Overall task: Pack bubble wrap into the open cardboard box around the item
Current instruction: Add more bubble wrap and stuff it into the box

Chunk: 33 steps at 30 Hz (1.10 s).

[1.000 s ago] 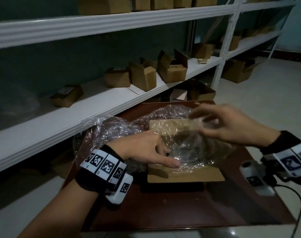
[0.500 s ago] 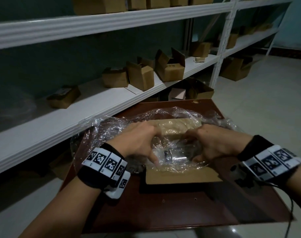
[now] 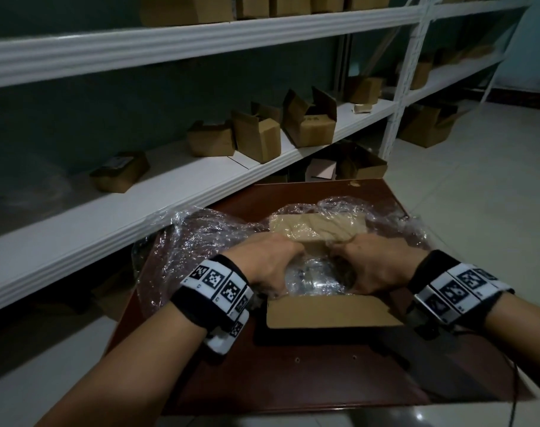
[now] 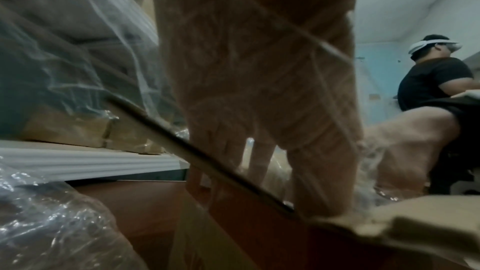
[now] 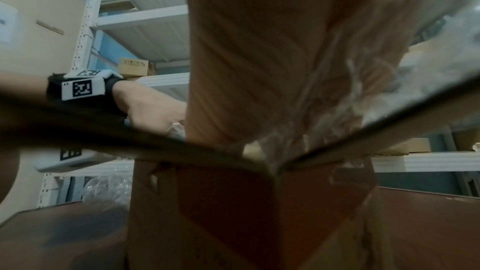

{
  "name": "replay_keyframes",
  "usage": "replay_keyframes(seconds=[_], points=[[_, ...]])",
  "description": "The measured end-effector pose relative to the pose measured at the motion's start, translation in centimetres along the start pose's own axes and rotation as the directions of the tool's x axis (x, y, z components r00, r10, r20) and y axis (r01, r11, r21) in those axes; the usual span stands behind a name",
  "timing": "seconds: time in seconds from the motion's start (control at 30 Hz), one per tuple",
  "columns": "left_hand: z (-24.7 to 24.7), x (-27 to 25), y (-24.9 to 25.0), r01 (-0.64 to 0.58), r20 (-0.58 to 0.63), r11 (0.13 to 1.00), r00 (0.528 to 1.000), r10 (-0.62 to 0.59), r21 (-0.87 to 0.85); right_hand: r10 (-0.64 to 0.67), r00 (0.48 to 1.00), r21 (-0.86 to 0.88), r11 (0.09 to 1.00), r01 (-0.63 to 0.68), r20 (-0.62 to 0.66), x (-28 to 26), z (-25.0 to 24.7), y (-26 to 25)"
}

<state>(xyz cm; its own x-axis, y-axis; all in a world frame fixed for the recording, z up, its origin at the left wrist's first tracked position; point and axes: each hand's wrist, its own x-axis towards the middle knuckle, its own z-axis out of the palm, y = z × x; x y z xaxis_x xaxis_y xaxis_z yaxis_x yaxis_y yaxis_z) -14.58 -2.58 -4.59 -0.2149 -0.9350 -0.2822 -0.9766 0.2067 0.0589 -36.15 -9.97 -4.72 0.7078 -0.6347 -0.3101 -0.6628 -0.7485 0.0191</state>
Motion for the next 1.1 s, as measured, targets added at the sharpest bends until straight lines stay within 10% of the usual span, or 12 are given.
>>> replay_keyframes(seconds=[0.47,0.6,0.7,0.83,1.1], points=[[0.1,-0.9,0.3,-0.049,0.045,0.999,0.998,0.049,-0.019,-0.045,0.996,-0.030,0.999,0.043,-0.071,-0.3,0.2,-0.8],[-3.6,-3.0,-0.9,-0.070,-0.191,0.977,0.981,0.031,-0.203,-0.052,0.995,-0.057,0.997,0.047,-0.080,-0.4,0.3,-0.6],[-5.5,-4.3,-2.4,0.075,-0.408,0.985,0.903,-0.134,-0.158,-0.058,0.994,-0.072,0.996,0.052,-0.093,-0.3,0.4,-0.4],[-5.3,-4.6,-3.9,0.308,-0.242,0.943,0.912,-0.330,-0.125,-0.061,0.993,-0.083,0.995,0.052,-0.103,-0.4,0.3,-0.4],[-3.8,-3.6,-1.9,0.041,-0.355,0.991,0.931,-0.084,-0.126,-0.071,0.991,-0.014,0.997,0.070,-0.115,-0.4,0.4,-0.5]])
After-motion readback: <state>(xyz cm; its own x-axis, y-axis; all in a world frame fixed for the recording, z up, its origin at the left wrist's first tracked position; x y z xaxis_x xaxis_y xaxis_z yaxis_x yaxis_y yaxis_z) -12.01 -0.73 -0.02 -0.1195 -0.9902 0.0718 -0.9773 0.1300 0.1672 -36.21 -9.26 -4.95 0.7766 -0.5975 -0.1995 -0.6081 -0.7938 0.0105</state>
